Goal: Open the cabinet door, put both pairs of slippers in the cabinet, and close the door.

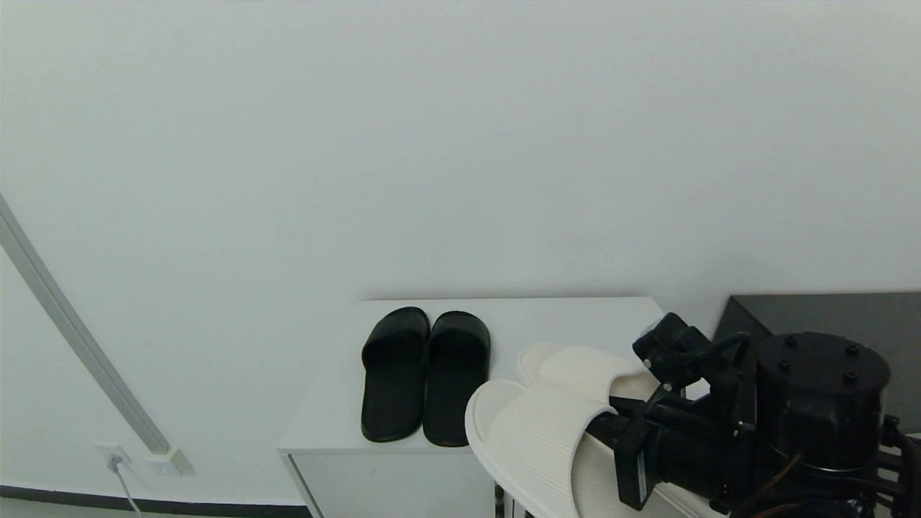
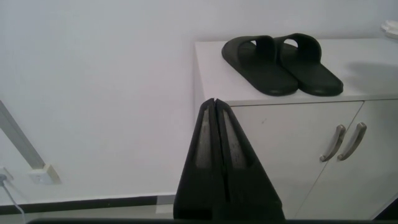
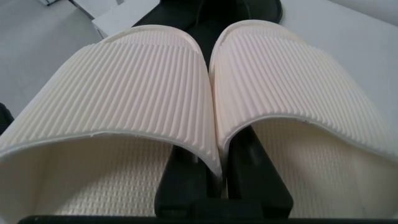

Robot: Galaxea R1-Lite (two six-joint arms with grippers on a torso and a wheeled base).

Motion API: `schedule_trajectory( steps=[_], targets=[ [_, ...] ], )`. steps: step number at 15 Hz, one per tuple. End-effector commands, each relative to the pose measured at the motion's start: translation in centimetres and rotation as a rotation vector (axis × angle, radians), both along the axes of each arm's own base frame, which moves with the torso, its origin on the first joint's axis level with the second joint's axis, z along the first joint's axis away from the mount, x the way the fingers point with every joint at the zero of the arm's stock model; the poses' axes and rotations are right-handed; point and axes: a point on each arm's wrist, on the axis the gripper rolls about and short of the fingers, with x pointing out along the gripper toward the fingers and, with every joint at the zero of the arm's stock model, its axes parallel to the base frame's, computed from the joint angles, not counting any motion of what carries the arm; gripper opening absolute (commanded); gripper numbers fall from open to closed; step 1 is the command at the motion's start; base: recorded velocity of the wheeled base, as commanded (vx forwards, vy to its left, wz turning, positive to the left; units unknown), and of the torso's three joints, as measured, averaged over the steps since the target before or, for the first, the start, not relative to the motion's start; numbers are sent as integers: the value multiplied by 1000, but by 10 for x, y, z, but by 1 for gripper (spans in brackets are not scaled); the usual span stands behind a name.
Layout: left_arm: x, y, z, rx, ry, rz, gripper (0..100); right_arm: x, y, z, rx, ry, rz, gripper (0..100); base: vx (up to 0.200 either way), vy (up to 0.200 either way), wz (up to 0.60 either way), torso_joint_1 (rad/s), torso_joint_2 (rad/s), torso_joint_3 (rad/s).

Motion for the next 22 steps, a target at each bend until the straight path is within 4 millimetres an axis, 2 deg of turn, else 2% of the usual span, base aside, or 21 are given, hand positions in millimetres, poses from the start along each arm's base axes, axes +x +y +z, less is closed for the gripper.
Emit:
schedule_trajectory(
  steps=[1,7,16,22],
  targets=[
    [0,0,0,0,0,0,0,0,-1,0,2,-1,0,0,0,0,0,0,0,0],
    [0,0,0,0,0,0,0,0,-1,-1,-2,3,-1,0,0,0,0,0,0,0],
    [0,0,0,0,0,0,0,-2,-2,-6,-18,15,-1,0,-200,0,0,1,-1,2],
    [0,0,0,0,0,0,0,-2,-3,-8,-25,19,-1,0,0,0,0,0,0,0]
  ],
)
